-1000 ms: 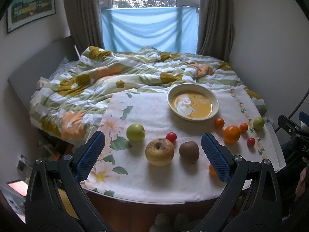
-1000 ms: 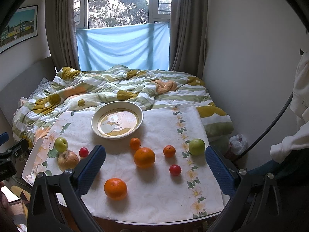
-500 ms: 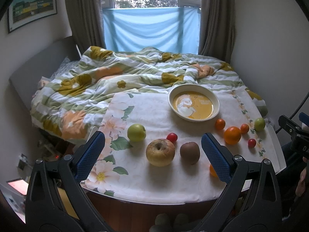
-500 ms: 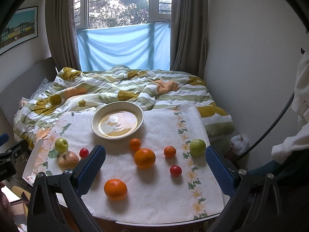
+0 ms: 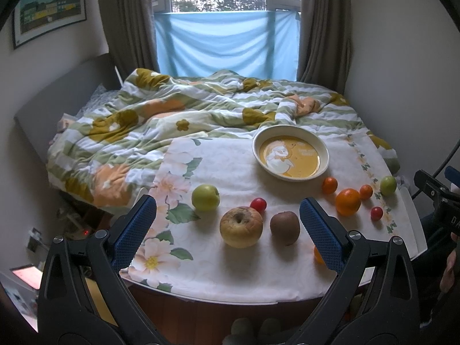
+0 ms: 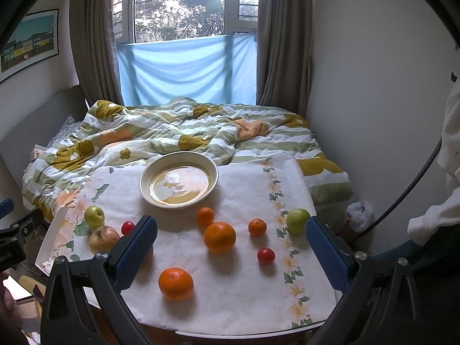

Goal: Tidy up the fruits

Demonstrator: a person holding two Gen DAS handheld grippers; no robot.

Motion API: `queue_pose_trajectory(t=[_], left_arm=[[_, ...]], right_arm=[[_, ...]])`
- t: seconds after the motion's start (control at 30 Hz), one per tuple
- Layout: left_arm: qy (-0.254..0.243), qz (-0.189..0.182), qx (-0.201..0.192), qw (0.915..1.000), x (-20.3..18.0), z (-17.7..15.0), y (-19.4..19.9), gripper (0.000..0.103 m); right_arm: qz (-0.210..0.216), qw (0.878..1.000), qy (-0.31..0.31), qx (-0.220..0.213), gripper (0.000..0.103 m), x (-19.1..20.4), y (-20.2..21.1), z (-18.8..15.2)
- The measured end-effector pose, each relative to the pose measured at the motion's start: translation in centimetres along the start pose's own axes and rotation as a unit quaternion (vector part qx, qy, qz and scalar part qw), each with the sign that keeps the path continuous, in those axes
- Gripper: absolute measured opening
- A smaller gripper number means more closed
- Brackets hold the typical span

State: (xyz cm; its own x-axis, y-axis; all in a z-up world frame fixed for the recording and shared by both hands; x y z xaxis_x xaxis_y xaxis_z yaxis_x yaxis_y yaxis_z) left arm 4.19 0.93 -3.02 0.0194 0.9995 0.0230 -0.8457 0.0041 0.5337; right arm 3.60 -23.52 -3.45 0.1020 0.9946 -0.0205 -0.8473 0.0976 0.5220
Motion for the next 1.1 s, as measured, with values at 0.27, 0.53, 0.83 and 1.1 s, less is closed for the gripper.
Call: queue_pose_trajectory(t=[0.27,0.53,0.83,1.1], left_arm=[[0.000,0.000,-0.001,1.0000,-0.1,0.0,0.0,0.103],[0.000,-0.003,0.002,1.0000,-0.2,0.0,-0.1,0.103],[0.000,-0.019,0.049,0.9986,1.5,-1.9,-2.7,0.103],[-0.019,-0.042,0.111,0.9928,1.0,-6.0,-8.1,0.103]], right_arm=[[0.000,1.000,-0.001,0.000,0.103,-0.1,0.0,0.0],[0.003,1.000,-0.001,0.001,0.103,-0.1,0.1,-0.1],[0.025,0.999,-0.014,0.040,0.103,1.4,-0.9,-2.4],[0.035,0.994,-0.023,0.101,0.103,1.9,-3.8,-7.6]])
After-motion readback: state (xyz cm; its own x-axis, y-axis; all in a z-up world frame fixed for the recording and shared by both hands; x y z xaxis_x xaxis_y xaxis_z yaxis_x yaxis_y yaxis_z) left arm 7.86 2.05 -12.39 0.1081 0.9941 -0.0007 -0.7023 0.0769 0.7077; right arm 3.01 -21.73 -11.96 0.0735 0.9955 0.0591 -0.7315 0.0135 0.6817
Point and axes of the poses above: each gripper's, at about its wrist camera, not at the fingertips, and y roughly against the way its jaws point, x to its left, z to its top, the point moved 5 cm from there along -y, roughly the way its jaws point, and after that the axes turned 9 degrees about -x, right-handed, at the moved point
